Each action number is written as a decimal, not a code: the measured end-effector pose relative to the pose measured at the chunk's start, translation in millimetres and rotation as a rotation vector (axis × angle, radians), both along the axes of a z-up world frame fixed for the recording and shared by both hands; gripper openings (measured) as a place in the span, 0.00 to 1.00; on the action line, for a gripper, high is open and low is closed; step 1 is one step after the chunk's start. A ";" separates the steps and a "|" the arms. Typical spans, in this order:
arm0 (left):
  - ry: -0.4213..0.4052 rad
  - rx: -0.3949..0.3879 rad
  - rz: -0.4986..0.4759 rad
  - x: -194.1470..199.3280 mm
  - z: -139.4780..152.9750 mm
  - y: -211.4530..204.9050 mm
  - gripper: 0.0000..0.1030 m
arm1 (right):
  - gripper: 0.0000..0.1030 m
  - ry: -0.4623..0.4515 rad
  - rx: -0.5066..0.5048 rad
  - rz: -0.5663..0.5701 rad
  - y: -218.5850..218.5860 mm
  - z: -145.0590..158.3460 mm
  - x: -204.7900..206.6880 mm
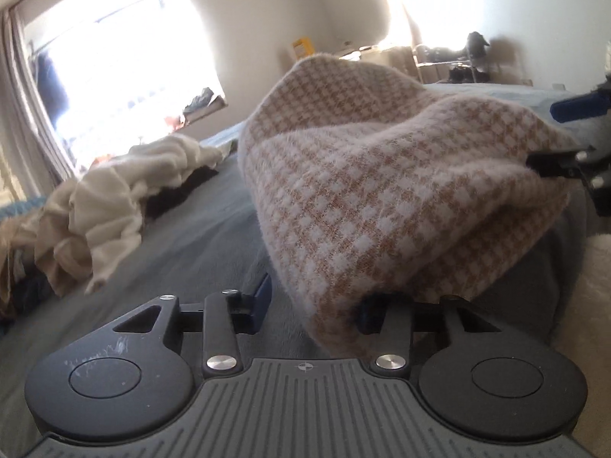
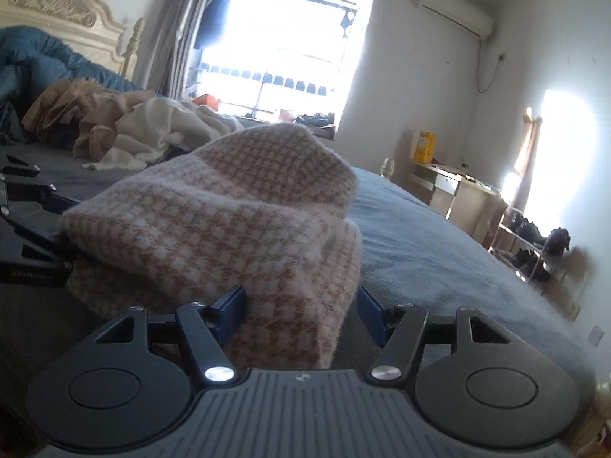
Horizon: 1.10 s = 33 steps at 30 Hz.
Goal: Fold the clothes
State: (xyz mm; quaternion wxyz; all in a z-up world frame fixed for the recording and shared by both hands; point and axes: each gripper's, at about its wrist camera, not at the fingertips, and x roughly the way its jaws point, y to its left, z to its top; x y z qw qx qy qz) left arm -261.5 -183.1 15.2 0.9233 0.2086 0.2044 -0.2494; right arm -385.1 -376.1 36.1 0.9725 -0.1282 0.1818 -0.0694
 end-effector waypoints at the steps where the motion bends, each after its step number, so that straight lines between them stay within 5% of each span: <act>1: 0.031 -0.016 0.019 4.4 -1.4 4.6 0.39 | 0.65 0.001 -0.033 0.025 6.9 -0.7 0.7; 8: 0.082 -0.046 0.034 8.5 -7.1 14.8 0.39 | 0.65 -0.035 -0.253 0.116 55.4 -1.1 -16.3; 13: 0.046 -0.022 0.007 2.5 -7.1 11.4 0.41 | 0.66 -0.040 -0.403 0.147 69.6 -6.2 -25.8; 19: -0.031 0.033 -0.016 -0.6 -9.0 3.8 0.42 | 0.67 0.042 -0.471 0.260 75.1 -17.7 -8.8; 24: -0.072 0.068 -0.035 -4.5 -7.8 -0.4 0.42 | 0.66 0.032 -0.594 0.232 73.5 -30.9 11.1; 28: -0.097 0.081 -0.073 -9.2 -7.1 -1.1 0.39 | 0.26 0.057 -0.566 0.215 55.0 -23.6 16.3; 33: -0.166 0.139 -0.116 -21.5 -12.3 -7.8 0.35 | 0.19 0.067 -0.602 0.196 47.9 -17.8 16.9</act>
